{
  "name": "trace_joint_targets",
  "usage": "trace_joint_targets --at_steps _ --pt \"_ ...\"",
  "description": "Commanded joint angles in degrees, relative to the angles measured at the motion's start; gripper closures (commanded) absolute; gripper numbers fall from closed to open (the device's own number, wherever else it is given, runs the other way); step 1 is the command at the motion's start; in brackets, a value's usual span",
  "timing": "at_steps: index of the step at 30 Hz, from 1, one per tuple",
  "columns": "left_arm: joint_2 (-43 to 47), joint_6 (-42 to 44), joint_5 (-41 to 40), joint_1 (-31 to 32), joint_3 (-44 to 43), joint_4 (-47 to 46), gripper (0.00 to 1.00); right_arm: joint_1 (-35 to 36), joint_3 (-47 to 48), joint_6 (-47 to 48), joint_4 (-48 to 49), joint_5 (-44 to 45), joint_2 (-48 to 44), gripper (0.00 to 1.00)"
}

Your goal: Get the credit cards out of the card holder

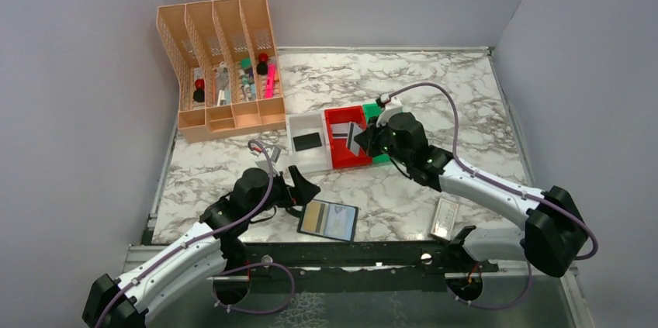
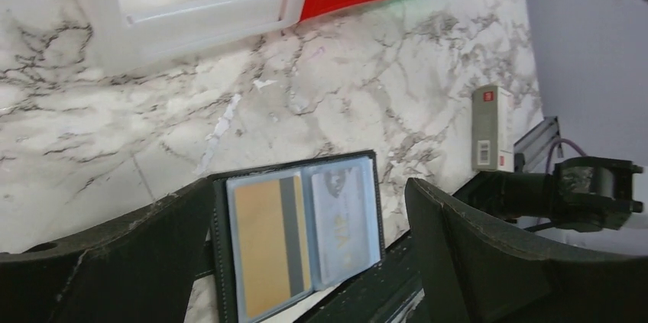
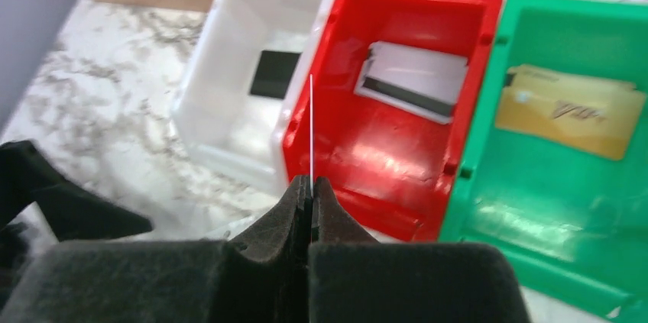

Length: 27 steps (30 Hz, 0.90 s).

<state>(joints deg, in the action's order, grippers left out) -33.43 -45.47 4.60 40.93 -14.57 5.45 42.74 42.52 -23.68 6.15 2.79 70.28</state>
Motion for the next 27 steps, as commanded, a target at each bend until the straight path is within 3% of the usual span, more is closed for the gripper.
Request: trace_joint_targets --at_steps 1,13,21,27 --pt "0.1 2.6 -3.6 -0.3 -1.7 5.2 0.02 0.1 6.4 9.3 -5.4 10.4 6.4 0.99" --pt "-1.8 5.1 -7.3 -0.3 -4.2 6.8 0.02 2.3 17.8 23.8 -2.9 20.8 25.1 0.99" --pt "-0.7 4.3 -9.0 -0.4 -4.0 6.7 0.02 5.6 24.6 36.7 0.3 34.0 39.0 0.99" --pt "0.7 4.0 -9.3 -0.3 -3.6 8.1 0.02 6.2 28.1 35.4 -6.9 28.4 41.4 0.94"
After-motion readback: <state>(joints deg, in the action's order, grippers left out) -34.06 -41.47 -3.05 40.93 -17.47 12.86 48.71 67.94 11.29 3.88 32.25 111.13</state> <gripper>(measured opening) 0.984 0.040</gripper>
